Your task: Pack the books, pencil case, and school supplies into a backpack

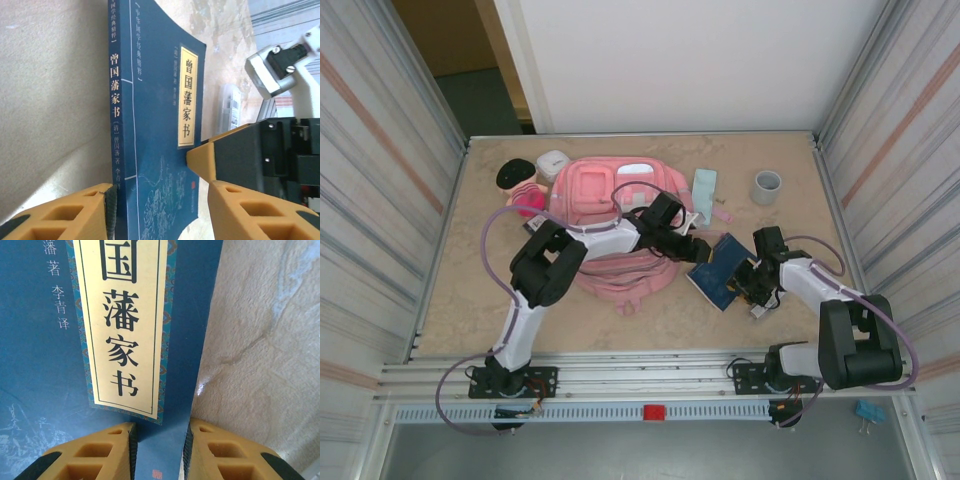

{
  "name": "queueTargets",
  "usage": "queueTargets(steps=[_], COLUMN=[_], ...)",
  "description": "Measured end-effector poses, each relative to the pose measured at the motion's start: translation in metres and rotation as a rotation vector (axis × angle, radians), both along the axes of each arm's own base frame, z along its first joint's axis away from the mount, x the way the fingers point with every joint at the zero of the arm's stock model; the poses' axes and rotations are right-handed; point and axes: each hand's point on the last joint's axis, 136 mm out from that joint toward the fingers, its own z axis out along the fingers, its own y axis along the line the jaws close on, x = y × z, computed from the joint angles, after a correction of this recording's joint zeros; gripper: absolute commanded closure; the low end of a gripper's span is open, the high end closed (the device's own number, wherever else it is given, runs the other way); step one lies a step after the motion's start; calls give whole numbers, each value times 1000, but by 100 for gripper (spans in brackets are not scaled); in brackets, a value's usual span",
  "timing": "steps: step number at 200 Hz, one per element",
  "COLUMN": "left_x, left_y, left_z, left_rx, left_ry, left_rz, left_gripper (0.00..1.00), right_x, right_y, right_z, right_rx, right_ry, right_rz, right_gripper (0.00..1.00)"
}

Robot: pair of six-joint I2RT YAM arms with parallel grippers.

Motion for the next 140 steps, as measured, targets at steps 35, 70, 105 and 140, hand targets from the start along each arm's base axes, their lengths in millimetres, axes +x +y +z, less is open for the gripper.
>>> queueTargets(steps=[35,70,105,140], left_x=[-2,-3,-4,-2], left_y=[4,4,5,4], left_z=[3,13,27,34], left_rx=[-22,-47,-110,-139], left_ry=[32,39,62,55], left_rz=[18,37,61,75], left_gripper=[48,48,47,47], right_x=[1,1,4,7], right_y=[1,4,9,16], right_z=[1,0,1,1], right_rx=[8,27,64,93], right_ry=[-10,-22,-41,-61], right_rz=[1,0,-9,-2], right_gripper=[72,72,74,74])
